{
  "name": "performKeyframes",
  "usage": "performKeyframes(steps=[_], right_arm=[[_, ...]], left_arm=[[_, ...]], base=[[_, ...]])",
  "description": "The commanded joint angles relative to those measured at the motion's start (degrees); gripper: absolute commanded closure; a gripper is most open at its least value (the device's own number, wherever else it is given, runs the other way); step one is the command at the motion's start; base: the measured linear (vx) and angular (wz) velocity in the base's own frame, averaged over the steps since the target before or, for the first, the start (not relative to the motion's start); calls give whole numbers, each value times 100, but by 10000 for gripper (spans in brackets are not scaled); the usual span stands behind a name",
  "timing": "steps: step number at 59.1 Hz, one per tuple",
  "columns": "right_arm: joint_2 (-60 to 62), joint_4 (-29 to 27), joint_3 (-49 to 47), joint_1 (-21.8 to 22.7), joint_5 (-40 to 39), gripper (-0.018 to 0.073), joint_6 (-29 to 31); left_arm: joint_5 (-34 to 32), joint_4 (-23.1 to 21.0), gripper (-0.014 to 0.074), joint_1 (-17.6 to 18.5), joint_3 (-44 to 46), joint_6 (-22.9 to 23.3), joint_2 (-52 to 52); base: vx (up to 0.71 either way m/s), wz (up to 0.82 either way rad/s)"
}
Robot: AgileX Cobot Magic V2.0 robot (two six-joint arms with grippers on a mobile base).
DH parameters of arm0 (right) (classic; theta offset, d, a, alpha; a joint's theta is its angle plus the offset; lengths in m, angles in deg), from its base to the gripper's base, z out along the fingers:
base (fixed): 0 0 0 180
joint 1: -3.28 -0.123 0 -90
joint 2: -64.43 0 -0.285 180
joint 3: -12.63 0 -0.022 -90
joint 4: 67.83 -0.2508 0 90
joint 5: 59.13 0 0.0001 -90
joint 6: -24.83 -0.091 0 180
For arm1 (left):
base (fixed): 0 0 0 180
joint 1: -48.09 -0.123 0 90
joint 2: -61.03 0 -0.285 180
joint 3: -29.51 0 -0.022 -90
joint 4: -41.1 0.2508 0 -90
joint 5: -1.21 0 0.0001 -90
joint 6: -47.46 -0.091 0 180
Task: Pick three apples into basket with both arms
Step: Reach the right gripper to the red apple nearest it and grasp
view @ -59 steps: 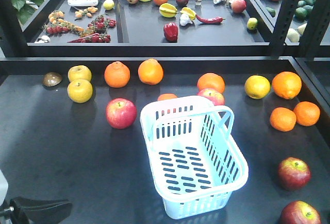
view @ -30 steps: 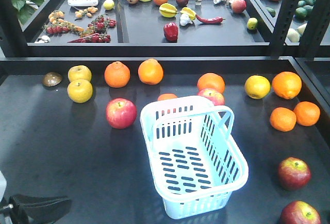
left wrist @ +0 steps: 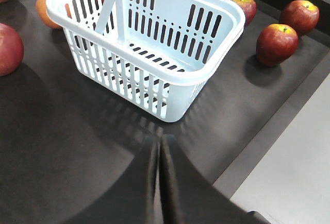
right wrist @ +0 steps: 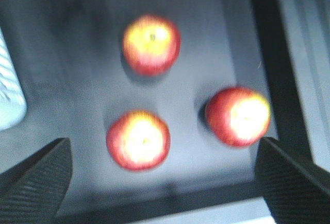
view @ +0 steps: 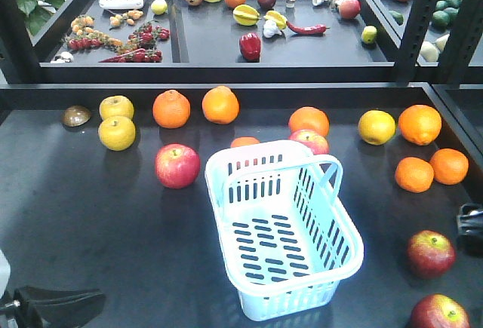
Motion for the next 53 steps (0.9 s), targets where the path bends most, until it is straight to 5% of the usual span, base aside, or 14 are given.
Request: performKeyframes(steps=[1,17,31,53], right_arm=[[-452,-11,-167,24,-13,-141,60],[-1819,-298,-186,234,-175,-106,169],[-2451,-1640,-186,816,-443,-92,1369],[-2887,-1497,-186,824,-558,-81,1374]], left_arm=[[-208,-185,603,25,151,36,-19],[-173,-185,603,25,151,36,-19],[-129,-178,603,25,151,36,-19],[-150,-178,603,25,151,36,-19]], base=[[0,0],[0,0],[0,0],[0,0]])
